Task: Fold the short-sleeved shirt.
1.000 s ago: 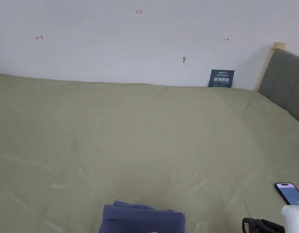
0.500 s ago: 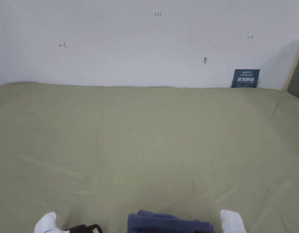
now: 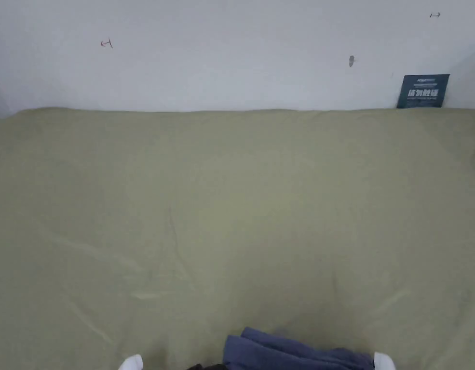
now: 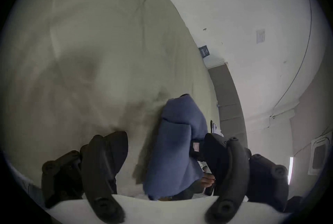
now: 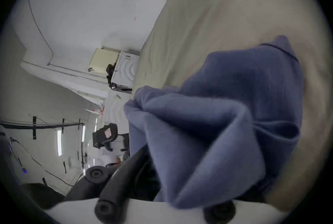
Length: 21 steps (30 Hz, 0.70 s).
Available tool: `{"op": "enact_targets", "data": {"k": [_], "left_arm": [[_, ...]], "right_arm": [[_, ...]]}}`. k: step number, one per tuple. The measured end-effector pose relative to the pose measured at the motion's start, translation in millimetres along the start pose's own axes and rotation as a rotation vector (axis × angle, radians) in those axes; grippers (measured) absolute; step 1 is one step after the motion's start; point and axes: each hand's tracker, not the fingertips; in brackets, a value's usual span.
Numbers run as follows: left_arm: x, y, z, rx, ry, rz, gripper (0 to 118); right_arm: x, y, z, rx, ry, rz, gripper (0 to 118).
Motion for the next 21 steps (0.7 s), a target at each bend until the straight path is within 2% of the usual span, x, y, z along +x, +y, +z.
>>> {"op": "enact_targets", "data": {"k": [3,6,7,8,9,10,12,13,17,21], "left_arm": [[8.2,-4.6,-14.4,-0.015,-0.098,-0.059,92],[18.8,-9.7,-34.4,-0.131,-0.09,-0.097,85],[22.1,-10.5,-36.2,-0.127,-0.076,-0.111,74],[21.2,-10.2,-37.8,-0.142,-0.049,-0.102,31],[16.9,-11.4,-42.4,-0.183,-0.006,-0.076,20],[10.1,-15.2,-43.1,-0.165,0.006,-0.008,20],[-4.9,-19.4,-33.2,-0.112,-0.125,0.077,20],[-7.7,-24.4,-32.9,-0.11,-0.104,0.081,20],[-2.5,-26.8,-27.0,-0.109,-0.103,0.045,20],[13.9,-9.3,-15.4,-0.151,-0.054,-0.072,20]], "right_arm": [[-4.1,-3.1,0.1,0.003,0.002,0.019,0],[-2.7,-3.7,0.6,0.006,0.011,0.017,0],[-2.0,-4.1,1.1,0.008,0.016,0.018,0],[-2.0,-4.1,1.6,0.011,0.022,0.013,0],[-2.0,-3.9,2.6,0.014,0.029,0.008,0],[0.9,-2.9,3.4,0.019,0.025,0.006,0],[0.8,-3.7,3.5,0.026,0.029,0.006,0],[-0.7,-4.5,3.6,0.029,0.027,0.009,0],[-2.3,-4.4,3.4,0.022,0.022,0.019,0],[-10.1,-0.4,9.5,0.045,-0.007,0.022,0]]}}
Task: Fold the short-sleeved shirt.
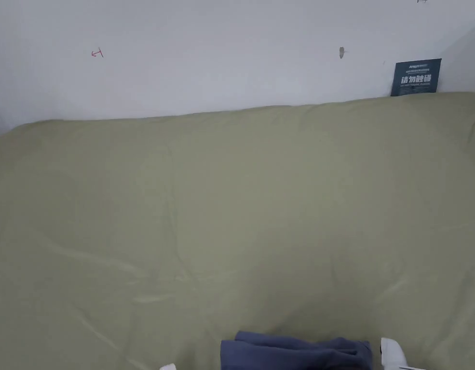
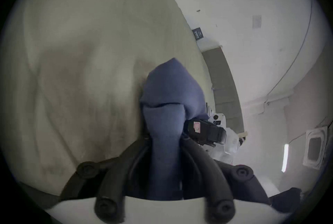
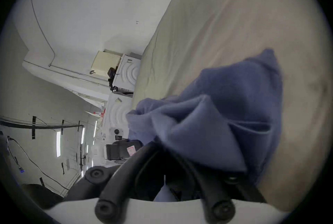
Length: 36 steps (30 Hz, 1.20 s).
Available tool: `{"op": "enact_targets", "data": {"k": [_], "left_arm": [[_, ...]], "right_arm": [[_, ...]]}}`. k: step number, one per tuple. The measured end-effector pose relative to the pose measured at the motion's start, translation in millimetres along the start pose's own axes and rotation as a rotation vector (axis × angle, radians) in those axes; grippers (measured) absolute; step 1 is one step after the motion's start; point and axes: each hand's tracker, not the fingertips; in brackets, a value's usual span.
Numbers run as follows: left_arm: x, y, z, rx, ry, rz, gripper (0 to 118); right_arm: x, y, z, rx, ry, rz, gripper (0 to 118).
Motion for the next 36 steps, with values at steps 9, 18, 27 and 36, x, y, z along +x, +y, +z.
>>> {"op": "enact_targets", "data": {"k": [9,18,27,36], "left_arm": [[9.0,53.8,94.8,0.126,0.133,-0.028,20],[-44.3,139.9,287.8,0.264,0.372,-0.059,20],[-130.0,211.9,378.4,0.233,0.831,-0.028,37],[-155.1,186.7,381.6,0.317,1.082,0.143,86]], "right_arm": [[-10.8,3.2,-2.1,0.093,0.011,0.004,0],[-53.8,9.6,-31.3,0.035,0.012,0.111,0],[-69.2,-4.6,-41.1,0.003,-0.073,0.157,0],[-90.4,-16.1,-7.3,0.012,-0.175,0.208,0]]}}
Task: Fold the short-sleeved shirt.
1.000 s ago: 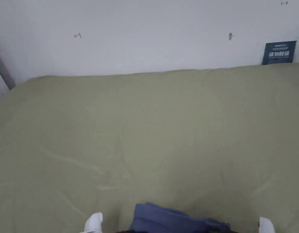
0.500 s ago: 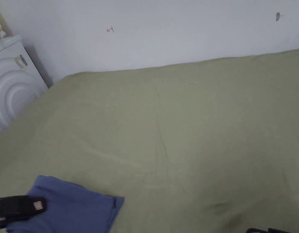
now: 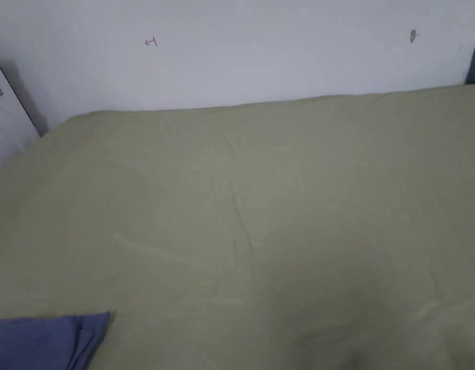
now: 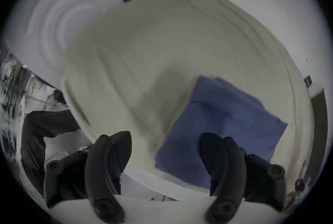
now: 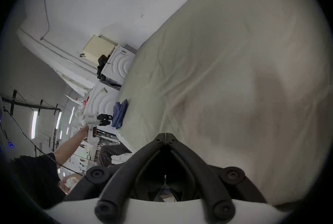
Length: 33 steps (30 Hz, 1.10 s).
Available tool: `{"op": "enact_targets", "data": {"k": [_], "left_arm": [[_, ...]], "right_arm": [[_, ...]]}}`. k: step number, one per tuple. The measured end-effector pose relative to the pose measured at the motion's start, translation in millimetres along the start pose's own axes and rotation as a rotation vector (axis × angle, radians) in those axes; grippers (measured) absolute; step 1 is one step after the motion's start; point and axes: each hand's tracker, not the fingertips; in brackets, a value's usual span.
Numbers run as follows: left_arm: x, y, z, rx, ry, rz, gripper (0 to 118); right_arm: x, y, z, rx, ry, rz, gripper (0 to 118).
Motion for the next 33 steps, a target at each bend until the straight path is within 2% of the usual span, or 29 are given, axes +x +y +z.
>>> {"op": "enact_targets", "data": {"k": [3,6,7,9,10,11,13,16,19,23,26,29,31,33], "left_arm": [[7.8,-11.2,54.8,0.166,0.108,-0.012,84],[43.1,-34.6,119.7,0.322,0.061,-0.103,81],[60.9,-47.6,141.8,0.37,0.022,-0.139,77],[96.0,-75.9,177.7,0.473,-0.098,-0.203,54],[116.9,-93.6,192.1,0.499,-0.161,-0.236,42],[138.7,-112.7,204.1,0.538,-0.204,-0.249,22],[181.1,-152.8,215.1,0.629,-0.266,-0.272,0],[238.5,-206.3,224.1,0.626,-0.438,-0.313,0],[285.5,-245.1,231.0,0.607,-0.533,-0.394,0],[329.5,-272.5,232.5,0.695,-0.505,-0.495,0],[349.6,-289.2,239.8,0.828,-0.468,-0.494,0],[356.7,-301.0,247.9,0.928,-0.446,-0.497,0],[355.4,-302.4,248.0,0.974,-0.404,-0.468,0],[356.2,-305.2,252.5,0.989,-0.427,-0.42,0]], "right_arm": [[-16.2,6.4,26.1,0.035,0.003,0.079,0],[-36.2,13.8,53.8,0.062,-0.03,0.195,0],[-44.1,17.1,63.5,0.073,-0.062,0.249,0],[-55.9,22.9,81.6,0.105,-0.08,0.312,0],[-61.2,25.7,90.2,0.126,-0.09,0.324,0],[-65.4,27.9,98.1,0.152,-0.089,0.322,0],[-74.3,30.8,113.1,0.205,-0.111,0.342,0],[-89.3,30.7,127.6,0.269,-0.185,0.388,0],[-101.0,27.8,132.4,0.299,-0.316,0.454,0],[-114.2,25.8,134.3,0.389,-0.535,0.554,0],[-125.2,21.0,137.8,0.562,-0.674,0.661,0],[-131.9,16.9,140.9,0.696,-0.757,0.737,0],[-134.7,13.8,143.6,0.761,-0.769,0.741,0],[-136.5,11.7,144.7,0.799,-0.766,0.741,0]]}}
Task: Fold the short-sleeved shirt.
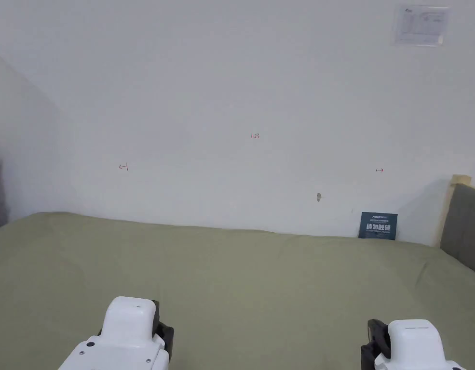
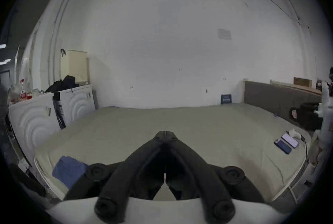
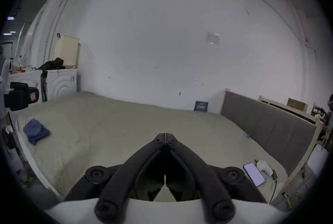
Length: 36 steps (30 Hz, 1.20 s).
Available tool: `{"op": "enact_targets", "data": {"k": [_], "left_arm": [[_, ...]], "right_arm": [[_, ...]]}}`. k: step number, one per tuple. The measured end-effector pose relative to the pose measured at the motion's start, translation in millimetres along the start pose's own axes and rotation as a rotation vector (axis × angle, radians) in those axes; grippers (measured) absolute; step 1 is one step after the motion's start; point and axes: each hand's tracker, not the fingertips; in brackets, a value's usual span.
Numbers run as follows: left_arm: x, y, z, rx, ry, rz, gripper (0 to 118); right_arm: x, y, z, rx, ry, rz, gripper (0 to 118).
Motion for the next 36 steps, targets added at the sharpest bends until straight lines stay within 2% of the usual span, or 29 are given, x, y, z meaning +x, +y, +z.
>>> {"op": "enact_targets", "data": {"k": [4,6,7,8,9,10,11,12,14,16,25,36], "left_arm": [[-2.7,1.6,1.5,0.002,0.005,0.026,0],[-5.9,-1.2,2.3,0.013,0.005,0.022,7],[-4.7,-2.3,3.1,0.01,-0.005,0.044,23],[-6.7,-3.8,2.7,0.001,-0.023,0.072,61],[-9.1,-5.8,1.3,-0.013,-0.056,0.1,91],[-10.0,-7.2,-1.4,-0.03,-0.063,0.116,111],[-9.6,-7.1,-1.3,-0.028,-0.068,0.116,114],[-9.0,-9.6,1.7,-0.002,-0.079,0.111,114],[-4.8,-11.2,3.0,0.01,-0.071,0.086,114],[2.0,-10.9,4.0,-0.004,-0.031,0.039,114],[15.8,-14.1,-0.7,0.008,-0.066,0.028,114],[12.7,-0.9,-13.4,0.033,-0.074,0.014,114]], "right_arm": [[-4.9,-0.8,-1.3,0.004,-0.022,0.01,0],[-6.6,-1.3,-2.3,0.0,-0.04,-0.001,0],[-6.5,-1.9,-2.1,-0.001,-0.053,-0.023,1],[-6.4,-2.0,-1.1,0.002,-0.053,-0.047,12],[-6.4,-2.2,-0.9,-0.002,-0.041,-0.06,33],[-6.0,-2.2,-1.3,-0.007,-0.036,-0.058,64],[-6.3,-1.7,-2.7,-0.02,-0.035,-0.053,104],[-7.4,-2.3,-2.4,-0.024,-0.041,-0.044,117],[-9.6,-3.8,1.3,0.031,-0.052,-0.01,117],[-9.8,-5.1,3.2,0.021,-0.045,-0.024,117],[-8.6,-12.4,5.4,0.044,-0.037,-0.029,117],[-3.1,-7.4,-7.4,0.02,-0.081,-0.153,117]]}}
